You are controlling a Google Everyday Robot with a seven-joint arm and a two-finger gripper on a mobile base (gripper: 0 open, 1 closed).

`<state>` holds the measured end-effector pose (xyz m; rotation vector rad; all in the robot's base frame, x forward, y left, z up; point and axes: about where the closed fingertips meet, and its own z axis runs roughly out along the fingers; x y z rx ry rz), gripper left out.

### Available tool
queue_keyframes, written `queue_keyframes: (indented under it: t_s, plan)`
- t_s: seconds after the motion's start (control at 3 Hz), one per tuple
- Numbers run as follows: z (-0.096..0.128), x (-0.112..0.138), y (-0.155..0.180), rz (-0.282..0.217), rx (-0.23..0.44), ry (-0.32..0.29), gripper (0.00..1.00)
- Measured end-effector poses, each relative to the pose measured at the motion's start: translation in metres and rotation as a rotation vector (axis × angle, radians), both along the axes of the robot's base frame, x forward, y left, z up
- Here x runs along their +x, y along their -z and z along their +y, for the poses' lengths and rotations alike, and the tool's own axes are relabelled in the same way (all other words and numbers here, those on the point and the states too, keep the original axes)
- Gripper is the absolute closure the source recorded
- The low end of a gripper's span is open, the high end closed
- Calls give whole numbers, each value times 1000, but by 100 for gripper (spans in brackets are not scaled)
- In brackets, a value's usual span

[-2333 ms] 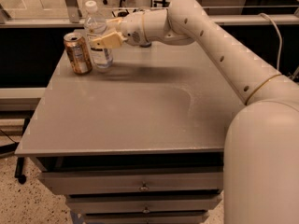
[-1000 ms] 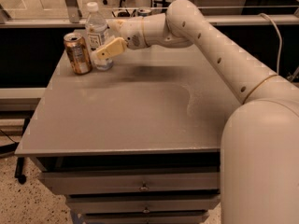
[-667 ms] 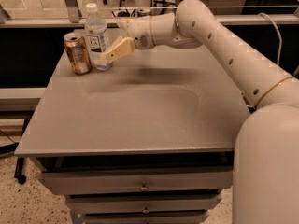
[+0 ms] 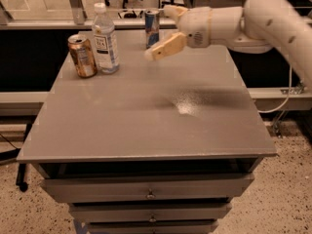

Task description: Move blue plastic bottle near orange can

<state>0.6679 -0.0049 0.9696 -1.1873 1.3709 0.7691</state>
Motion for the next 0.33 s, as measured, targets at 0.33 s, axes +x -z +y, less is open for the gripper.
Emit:
queue_keyframes:
  t_s: [0.33]
  plan:
    - [-33,-3,-2,-5,-1,50,0]
